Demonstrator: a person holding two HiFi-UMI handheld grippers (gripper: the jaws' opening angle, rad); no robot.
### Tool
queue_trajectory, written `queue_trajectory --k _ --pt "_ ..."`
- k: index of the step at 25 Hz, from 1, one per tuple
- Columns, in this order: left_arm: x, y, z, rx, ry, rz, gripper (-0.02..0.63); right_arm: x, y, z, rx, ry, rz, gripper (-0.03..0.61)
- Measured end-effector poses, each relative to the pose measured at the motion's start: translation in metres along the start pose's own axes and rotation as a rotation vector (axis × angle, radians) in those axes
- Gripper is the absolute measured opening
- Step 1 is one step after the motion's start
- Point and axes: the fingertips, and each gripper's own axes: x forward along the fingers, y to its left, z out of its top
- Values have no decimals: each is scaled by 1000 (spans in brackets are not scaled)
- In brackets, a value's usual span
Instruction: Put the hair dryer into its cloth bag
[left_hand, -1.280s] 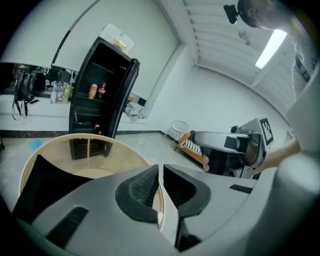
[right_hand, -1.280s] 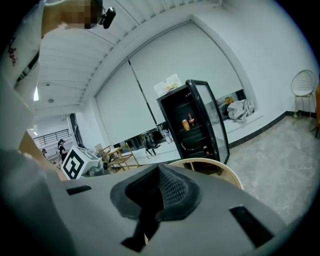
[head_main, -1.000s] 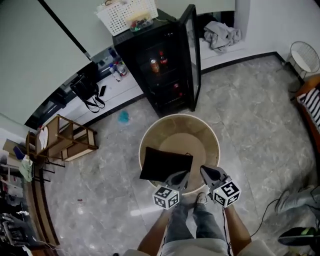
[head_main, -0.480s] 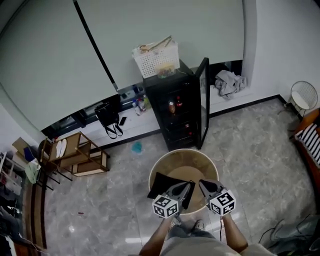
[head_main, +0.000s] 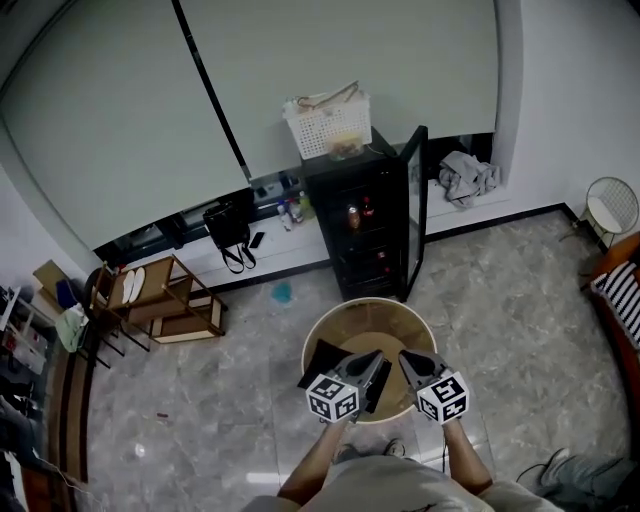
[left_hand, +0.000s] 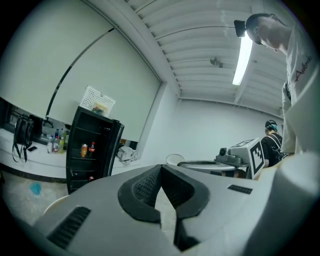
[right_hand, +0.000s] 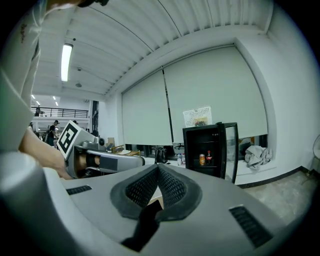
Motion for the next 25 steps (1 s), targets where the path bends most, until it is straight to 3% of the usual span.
queue_trajectory --k 14,25 --pt "-69 11 -17 -46 12 16 31 2 63 -19 11 46 3 28" --pt "-188 3 -40 -61 20 -11 31 -11 183 -41 31 75 -47 28"
